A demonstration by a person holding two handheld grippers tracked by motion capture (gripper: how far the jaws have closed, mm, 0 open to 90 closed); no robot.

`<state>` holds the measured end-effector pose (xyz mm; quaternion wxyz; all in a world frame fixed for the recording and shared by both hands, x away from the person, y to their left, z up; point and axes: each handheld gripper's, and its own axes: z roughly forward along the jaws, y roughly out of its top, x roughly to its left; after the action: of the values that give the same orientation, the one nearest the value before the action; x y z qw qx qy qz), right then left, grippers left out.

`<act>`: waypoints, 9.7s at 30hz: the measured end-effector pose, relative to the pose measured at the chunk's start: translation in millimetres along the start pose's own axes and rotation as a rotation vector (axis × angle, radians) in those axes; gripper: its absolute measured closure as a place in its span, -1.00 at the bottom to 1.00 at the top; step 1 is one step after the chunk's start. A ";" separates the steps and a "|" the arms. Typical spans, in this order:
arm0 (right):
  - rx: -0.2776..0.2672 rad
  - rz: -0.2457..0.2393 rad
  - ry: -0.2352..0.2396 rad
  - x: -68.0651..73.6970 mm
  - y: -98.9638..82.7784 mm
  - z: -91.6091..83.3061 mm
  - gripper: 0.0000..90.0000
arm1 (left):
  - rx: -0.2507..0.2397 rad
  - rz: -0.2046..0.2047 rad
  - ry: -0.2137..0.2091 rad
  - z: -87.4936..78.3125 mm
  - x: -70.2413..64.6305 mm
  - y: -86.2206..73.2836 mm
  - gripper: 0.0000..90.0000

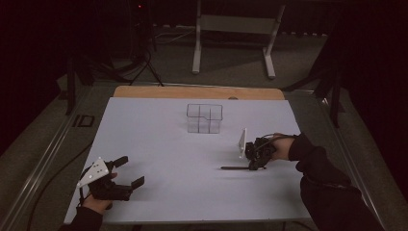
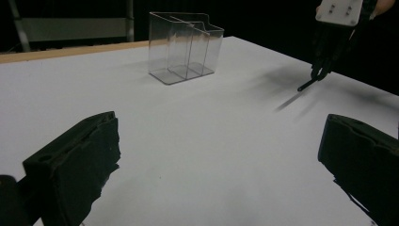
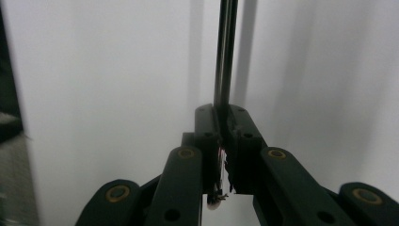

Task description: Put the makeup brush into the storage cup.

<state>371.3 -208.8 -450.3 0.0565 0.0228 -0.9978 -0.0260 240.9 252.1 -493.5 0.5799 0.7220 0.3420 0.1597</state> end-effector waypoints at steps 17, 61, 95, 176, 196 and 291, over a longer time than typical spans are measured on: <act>-0.089 0.001 0.005 3.9 12.3 -13.5 0.87 | 0.031 0.049 -0.006 4.3 -7.8 2.4 -0.98; -0.078 -0.053 -0.013 11.2 39.7 -23.9 0.87 | 0.359 0.188 -0.224 42.6 -32.9 86.8 -0.86; -0.062 -0.075 -0.010 9.3 52.8 -22.3 0.87 | 0.589 0.267 -0.323 124.4 -61.0 120.1 -0.41; -0.349 0.070 -0.233 25.8 36.2 -64.1 -0.48 | 0.676 0.399 -0.331 174.4 -72.7 86.1 0.89; -0.695 0.265 -0.325 40.1 9.8 -67.5 -0.69 | 0.489 0.174 -0.203 134.2 -42.7 74.0 0.89; -1.190 0.710 -0.401 60.1 105.4 -60.6 -0.49 | 0.031 -0.050 -0.010 86.2 -43.8 27.3 0.89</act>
<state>314.1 -109.5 -377.7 -0.1196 -0.3430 -0.7529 -0.5488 272.1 157.0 -484.3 0.5741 0.7230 0.3595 0.1360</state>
